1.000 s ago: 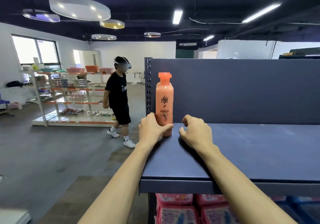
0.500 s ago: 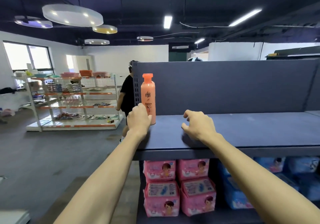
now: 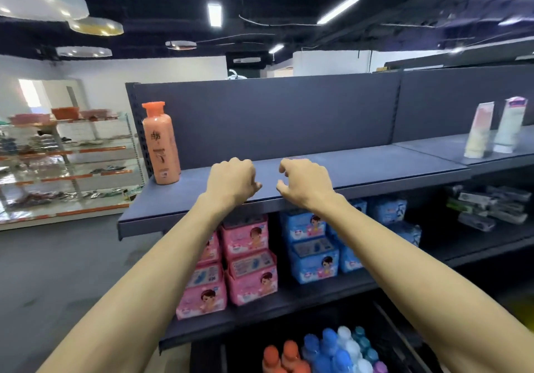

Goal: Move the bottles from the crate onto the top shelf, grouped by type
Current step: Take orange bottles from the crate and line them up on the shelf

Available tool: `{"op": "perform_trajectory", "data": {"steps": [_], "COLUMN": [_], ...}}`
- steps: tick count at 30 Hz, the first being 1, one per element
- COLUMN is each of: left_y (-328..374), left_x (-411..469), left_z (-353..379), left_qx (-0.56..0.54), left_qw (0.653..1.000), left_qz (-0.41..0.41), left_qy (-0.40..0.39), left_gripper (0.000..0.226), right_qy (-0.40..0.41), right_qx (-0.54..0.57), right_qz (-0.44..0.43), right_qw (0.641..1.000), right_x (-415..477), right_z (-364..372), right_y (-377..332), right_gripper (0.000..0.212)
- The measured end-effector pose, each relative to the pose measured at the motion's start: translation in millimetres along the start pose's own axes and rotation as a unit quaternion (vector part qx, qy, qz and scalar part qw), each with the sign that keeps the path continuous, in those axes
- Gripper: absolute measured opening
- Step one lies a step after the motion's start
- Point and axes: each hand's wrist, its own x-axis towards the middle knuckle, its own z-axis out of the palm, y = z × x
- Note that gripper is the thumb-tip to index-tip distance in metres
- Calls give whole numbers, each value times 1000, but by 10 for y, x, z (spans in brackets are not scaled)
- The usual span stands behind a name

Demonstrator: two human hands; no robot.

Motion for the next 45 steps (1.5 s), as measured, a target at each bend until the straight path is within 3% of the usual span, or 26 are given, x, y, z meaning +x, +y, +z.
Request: {"op": "perform_trajectory", "data": {"steps": [5, 9, 21, 27, 36, 45], "left_y": [614, 1037, 1234, 1070, 735, 542], "left_x": [-215, -493, -1660, -2275, -2715, -3052], "left_z": [166, 444, 1699, 2164, 2656, 2931], "left_qx": [-51, -82, -134, -144, -174, -221], "left_qw": [997, 993, 978, 955, 932, 910], "left_qz": [52, 64, 31, 7, -1, 12], "left_qy": [29, 55, -156, -259, -319, -352], "left_gripper": [25, 25, 26, 27, 33, 24], "right_qy": [9, -29, -206, -318, -393, -446], "right_qx": [-34, -79, -48, -31, 14, 62], "right_qz": [-3, -12, 12, 60, 139, 224], "right_qw": [999, 996, 977, 946, 909, 864], "right_x": [-494, -898, -1929, -2513, -2857, -3244], "right_z": [-109, -4, 1077, 1708, 2259, 2543], "right_y": [518, 812, 756, 494, 211, 177], "right_gripper": [27, 27, 35, 31, 22, 46]}}
